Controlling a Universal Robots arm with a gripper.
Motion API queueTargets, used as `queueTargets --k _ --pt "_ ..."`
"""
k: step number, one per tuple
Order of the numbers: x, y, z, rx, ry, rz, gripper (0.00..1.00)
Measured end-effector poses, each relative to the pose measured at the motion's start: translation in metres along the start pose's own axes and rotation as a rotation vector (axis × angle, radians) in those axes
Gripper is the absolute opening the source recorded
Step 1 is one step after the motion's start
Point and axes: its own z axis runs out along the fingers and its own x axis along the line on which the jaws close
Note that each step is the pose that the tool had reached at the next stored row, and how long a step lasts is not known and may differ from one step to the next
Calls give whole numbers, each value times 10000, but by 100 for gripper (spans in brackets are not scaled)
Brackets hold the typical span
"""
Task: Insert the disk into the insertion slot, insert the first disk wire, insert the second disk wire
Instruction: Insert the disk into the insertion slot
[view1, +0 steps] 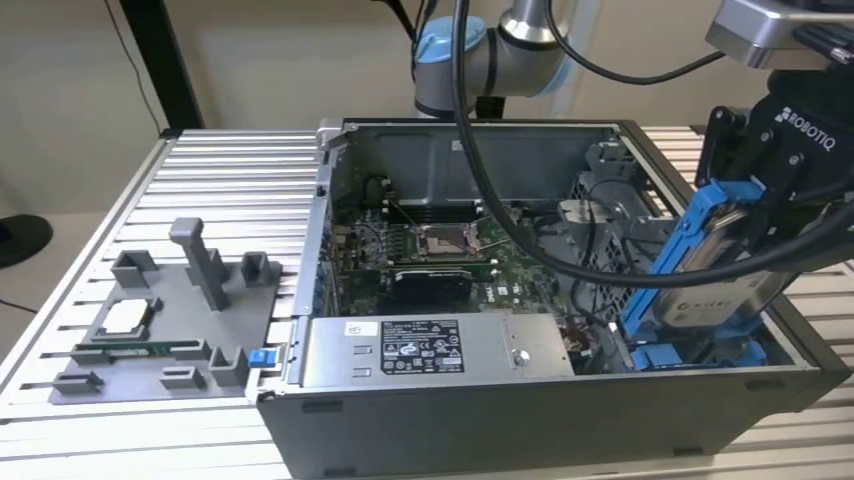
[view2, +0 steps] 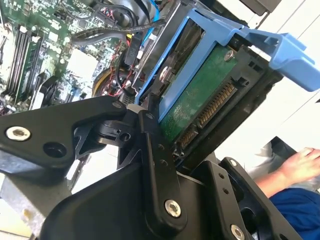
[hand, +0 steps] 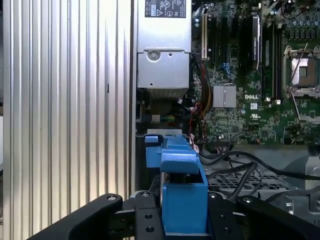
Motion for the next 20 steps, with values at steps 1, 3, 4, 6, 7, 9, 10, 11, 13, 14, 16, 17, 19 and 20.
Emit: queueTargets --k 1,3,4,6,7,9,10,11,13,14,16,17,19,20 --pt "0 -1 4 -2 -8 1 0" --pt "-1 -4 13 -3 -26 -2 0" --pt "-2 -5 18 -3 -37 -4 0" --pt "-3 -6 30 -3 -53 -5 0" --pt "-3 -6 36 -4 -59 -5 0" --pt "-6 -7 50 -4 -74 -6 0" --pt "-7 -8 58 -4 -80 -7 0" --pt "-7 -9 63 -4 -82 -8 0" --pt "-7 -12 72 -4 -83 -12 0" --pt "-8 -14 78 -4 -83 -15 0" --pt "-9 -20 89 -4 -83 -21 0" --pt "-10 -23 94 -4 -83 -23 0" --pt "-11 -29 105 -4 -83 -30 0" --pt "-12 -31 115 -4 -83 -32 0"
